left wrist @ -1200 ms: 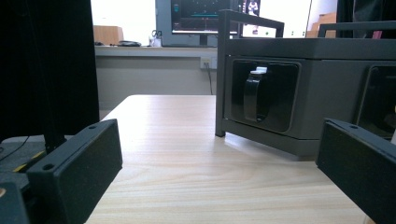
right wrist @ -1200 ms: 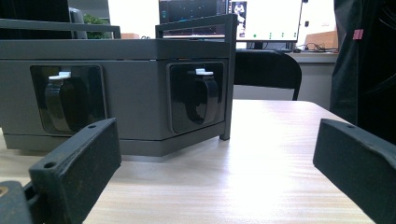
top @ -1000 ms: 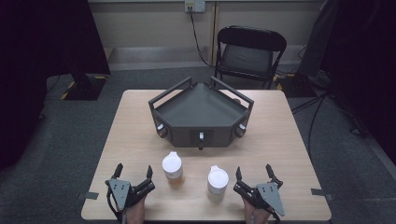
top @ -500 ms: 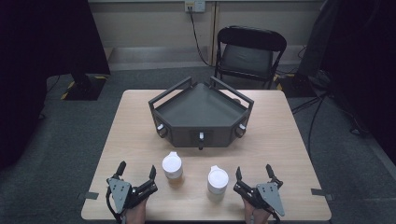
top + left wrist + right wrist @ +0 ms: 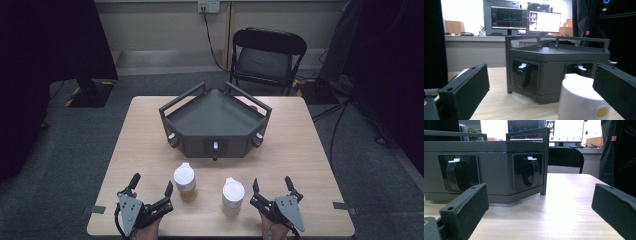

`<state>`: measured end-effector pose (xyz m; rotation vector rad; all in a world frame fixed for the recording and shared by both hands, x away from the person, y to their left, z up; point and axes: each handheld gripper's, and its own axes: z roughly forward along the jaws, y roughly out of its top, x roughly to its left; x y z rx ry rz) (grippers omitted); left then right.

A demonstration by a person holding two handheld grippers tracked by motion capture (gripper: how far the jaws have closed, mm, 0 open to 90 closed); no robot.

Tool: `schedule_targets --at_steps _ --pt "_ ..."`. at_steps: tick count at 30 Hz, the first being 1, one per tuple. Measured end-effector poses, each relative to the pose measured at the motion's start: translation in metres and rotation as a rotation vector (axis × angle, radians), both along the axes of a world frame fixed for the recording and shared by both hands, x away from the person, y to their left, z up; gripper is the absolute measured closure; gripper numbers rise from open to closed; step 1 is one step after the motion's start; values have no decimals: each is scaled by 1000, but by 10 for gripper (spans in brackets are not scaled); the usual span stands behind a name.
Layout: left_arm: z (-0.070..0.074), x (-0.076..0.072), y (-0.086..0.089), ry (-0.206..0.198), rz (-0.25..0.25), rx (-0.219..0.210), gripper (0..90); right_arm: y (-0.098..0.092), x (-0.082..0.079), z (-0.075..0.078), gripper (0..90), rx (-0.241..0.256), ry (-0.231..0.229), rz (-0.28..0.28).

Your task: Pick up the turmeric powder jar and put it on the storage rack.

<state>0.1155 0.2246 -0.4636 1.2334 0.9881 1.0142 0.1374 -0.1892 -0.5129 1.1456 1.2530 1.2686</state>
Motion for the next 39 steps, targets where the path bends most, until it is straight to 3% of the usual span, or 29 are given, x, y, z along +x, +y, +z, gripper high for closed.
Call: schedule_targets --at_steps 8,22,30,39 --pt "-1 2 -7 18 -35 1 1 0 0 0 0 0 0 -1" --pt "-7 13 -31 39 -79 61 19 1 0 0 0 0 0 -4" --pt "-8 26 -43 71 -73 73 40 0 0 0 0 1 0 -3" --pt "-14 29 -50 74 -59 76 109 0 0 0 0 1 0 1"
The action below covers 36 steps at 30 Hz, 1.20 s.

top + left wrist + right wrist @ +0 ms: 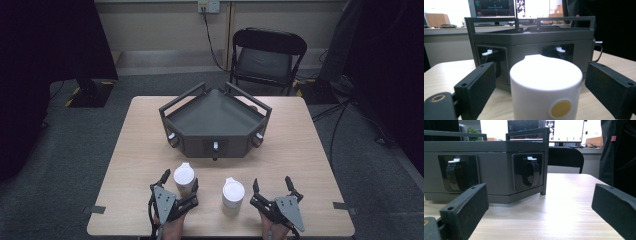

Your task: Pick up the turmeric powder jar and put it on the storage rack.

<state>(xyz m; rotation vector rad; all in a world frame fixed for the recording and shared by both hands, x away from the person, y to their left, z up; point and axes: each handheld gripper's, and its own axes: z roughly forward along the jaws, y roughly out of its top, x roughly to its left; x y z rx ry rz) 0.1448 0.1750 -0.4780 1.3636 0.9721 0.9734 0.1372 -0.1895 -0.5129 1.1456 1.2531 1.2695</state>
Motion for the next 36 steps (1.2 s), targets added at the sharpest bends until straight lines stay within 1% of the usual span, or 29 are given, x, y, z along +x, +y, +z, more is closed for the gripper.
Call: schedule_targets --at_steps 2,4,9,10,11,12,14,18,19,20,27,36 --pt "-1 0 -2 8 7 -2 142 0 0 0 0 0 0 0" --pt "-1 1 -4 17 11 7 141 0 0 0 0 0 0 0" --pt "-2 2 -6 26 8 13 181 0 0 0 0 0 0 1" --pt "-4 2 -6 28 15 4 190 0 0 0 0 0 0 2" --pt "-4 2 -6 28 15 4 205 0 0 0 0 0 0 2" --pt "-5 2 -5 29 12 -2 205 0 0 0 0 0 0 3" --pt "-4 3 -4 40 2 -5 242 -1 0 0 0 0 0 3" --pt "-5 4 -4 37 -5 -2 265 -1 0 0 0 -1 0 4" --pt "-6 5 -4 39 -5 -9 285 -1 0 0 0 -1 0 4" --pt "-6 5 -4 35 0 -7 294 -1 0 0 0 -1 0 4" --pt "-8 4 -4 27 -2 -9 302 -1 0 0 1 0 0 5" --pt "-8 4 -3 27 -7 -10 305 -1 0 0 1 0 0 5"
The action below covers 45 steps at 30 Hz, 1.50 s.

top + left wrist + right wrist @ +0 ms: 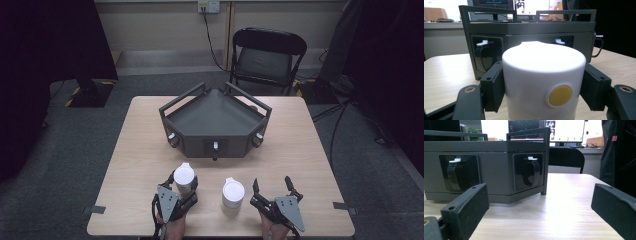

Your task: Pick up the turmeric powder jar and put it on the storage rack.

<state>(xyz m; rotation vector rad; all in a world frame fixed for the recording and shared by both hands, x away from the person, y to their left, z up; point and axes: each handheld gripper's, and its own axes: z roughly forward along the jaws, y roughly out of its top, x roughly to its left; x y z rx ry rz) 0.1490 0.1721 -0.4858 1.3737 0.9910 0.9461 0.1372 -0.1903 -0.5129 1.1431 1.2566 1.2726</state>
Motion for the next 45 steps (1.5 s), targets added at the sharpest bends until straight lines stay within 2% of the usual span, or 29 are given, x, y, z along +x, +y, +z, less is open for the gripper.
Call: schedule_targets --at_steps 10,12,15,17,18,28,40,45 --pt "2 0 1 6 -2 4 306 0 0 0 1 0 0 0" --pt "3 0 1 5 -5 16 306 0 0 0 1 0 0 0" --pt "4 -3 -3 -9 14 55 306 0 0 0 1 0 0 0" --pt "4 -3 -2 -10 11 52 307 0 0 0 1 0 0 0" --pt "5 -3 0 -4 2 37 307 0 0 0 1 0 0 0" --pt "10 -2 4 -5 -20 37 307 0 0 0 1 0 0 0" --pt "17 2 15 -5 -48 8 307 0 0 0 1 0 0 0" --pt "22 5 21 4 -76 -6 307 0 0 0 1 0 0 0"
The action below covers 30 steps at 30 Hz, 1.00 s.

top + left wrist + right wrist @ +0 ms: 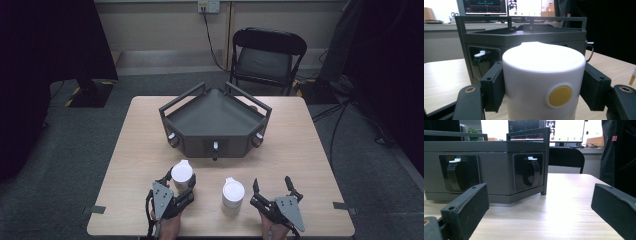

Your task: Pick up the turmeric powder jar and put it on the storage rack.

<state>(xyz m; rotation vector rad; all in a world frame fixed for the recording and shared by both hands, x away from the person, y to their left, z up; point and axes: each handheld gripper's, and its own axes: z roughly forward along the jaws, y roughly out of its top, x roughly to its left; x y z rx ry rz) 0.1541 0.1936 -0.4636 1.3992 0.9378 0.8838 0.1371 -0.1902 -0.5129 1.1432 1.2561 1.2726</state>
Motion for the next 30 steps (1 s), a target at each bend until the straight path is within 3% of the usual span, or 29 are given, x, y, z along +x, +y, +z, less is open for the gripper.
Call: schedule_targets --at_steps 16,30 --pt "16 9 5 -2 -54 12 307 0 0 0 1 0 0 2" --pt "27 16 7 -19 -68 15 307 -1 0 0 1 0 0 3"
